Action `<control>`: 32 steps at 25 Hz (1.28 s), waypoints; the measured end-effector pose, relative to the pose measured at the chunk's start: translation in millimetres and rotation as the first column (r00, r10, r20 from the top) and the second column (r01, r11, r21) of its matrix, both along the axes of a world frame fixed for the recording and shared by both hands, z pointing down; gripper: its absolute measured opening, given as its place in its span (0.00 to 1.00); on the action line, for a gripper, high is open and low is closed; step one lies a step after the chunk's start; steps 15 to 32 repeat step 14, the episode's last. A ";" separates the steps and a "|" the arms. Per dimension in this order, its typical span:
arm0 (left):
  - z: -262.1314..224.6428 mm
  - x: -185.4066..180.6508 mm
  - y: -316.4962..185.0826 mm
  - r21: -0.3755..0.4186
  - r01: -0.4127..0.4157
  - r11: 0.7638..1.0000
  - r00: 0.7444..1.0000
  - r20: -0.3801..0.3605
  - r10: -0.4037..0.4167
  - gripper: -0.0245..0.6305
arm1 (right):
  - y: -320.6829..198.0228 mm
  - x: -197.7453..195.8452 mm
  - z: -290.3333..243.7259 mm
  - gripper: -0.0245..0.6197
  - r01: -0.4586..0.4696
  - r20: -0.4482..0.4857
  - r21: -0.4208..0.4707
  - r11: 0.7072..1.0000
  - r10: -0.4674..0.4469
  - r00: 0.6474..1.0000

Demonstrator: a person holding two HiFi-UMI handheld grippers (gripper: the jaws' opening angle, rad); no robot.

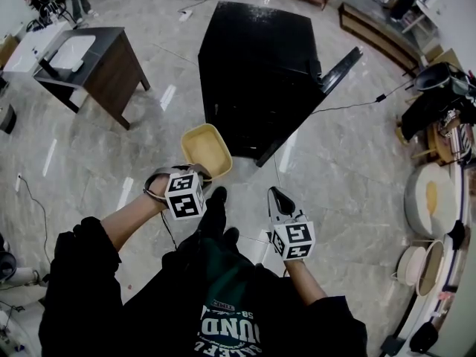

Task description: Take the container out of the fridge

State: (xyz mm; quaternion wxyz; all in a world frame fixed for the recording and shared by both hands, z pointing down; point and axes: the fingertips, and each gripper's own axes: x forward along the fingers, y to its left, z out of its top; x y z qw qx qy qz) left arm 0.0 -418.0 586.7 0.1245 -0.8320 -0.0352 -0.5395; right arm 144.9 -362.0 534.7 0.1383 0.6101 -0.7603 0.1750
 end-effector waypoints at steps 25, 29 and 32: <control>2.9 4.4 5.9 -0.001 0.009 1.000 1.000 0.010 -0.009 0.09 | 1.9 4.3 4.8 0.09 0.025 0.003 -0.013 1.000 -0.025 1.000; 2.9 4.4 5.9 -0.001 0.009 1.000 1.000 0.010 -0.009 0.09 | 1.9 4.3 4.8 0.09 0.025 0.003 -0.013 1.000 -0.025 1.000; 2.9 4.4 5.9 -0.001 0.009 1.000 1.000 0.010 -0.009 0.09 | 1.9 4.3 4.8 0.09 0.025 0.003 -0.013 1.000 -0.025 1.000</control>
